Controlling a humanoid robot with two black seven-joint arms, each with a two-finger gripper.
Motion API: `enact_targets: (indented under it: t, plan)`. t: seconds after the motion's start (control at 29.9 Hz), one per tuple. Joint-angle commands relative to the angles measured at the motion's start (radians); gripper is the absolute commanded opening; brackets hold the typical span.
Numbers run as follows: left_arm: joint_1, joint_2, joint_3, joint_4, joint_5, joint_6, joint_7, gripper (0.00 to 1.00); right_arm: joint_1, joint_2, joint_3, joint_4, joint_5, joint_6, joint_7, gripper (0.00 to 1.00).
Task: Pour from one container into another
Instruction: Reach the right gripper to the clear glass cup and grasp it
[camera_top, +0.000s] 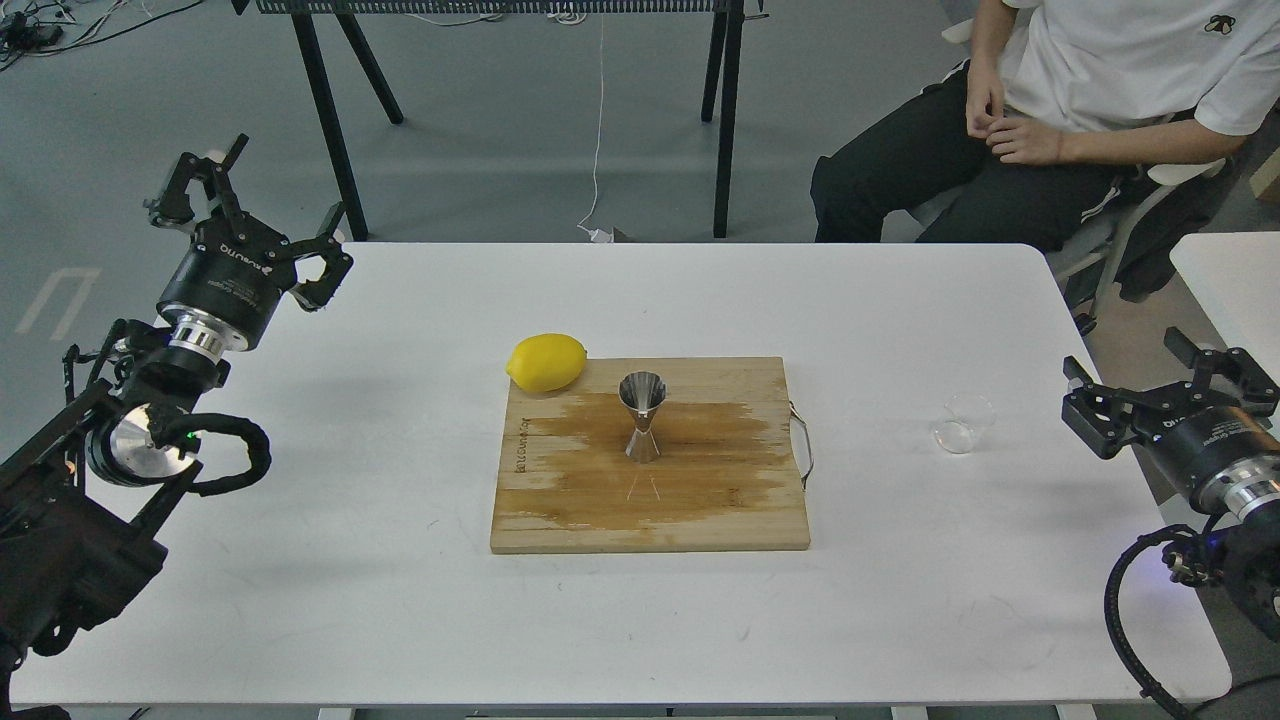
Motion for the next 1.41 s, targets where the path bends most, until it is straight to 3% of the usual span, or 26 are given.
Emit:
enact_targets:
  t: [0.0, 0.27, 0.5, 0.74, 1.37]
  plan:
    - [0.007, -0.005, 0.0, -0.002, 0.0, 0.001, -0.002, 1.0, -0.047, 0.014, -0.008, 0.01, -0.001, -0.003, 0.004, 1.0]
    - [0.01, -0.014, 0.001, -0.008, 0.0, 0.001, 0.005, 1.0, -0.066, 0.022, -0.093, 0.009, -0.016, -0.041, -0.016, 1.0]
    - [0.024, -0.014, 0.006, -0.011, 0.0, 0.0, 0.008, 1.0, -0.035, 0.039, -0.114, -0.045, -0.015, -0.149, -0.025, 1.0]
    - [0.033, -0.015, 0.009, -0.014, 0.0, -0.014, 0.008, 1.0, 0.028, 0.111, -0.113, -0.137, -0.013, -0.149, -0.045, 1.0]
    - [0.038, -0.008, 0.009, -0.013, 0.0, -0.016, 0.011, 1.0, 0.247, 0.237, -0.18, -0.404, -0.028, -0.147, -0.045, 1.0]
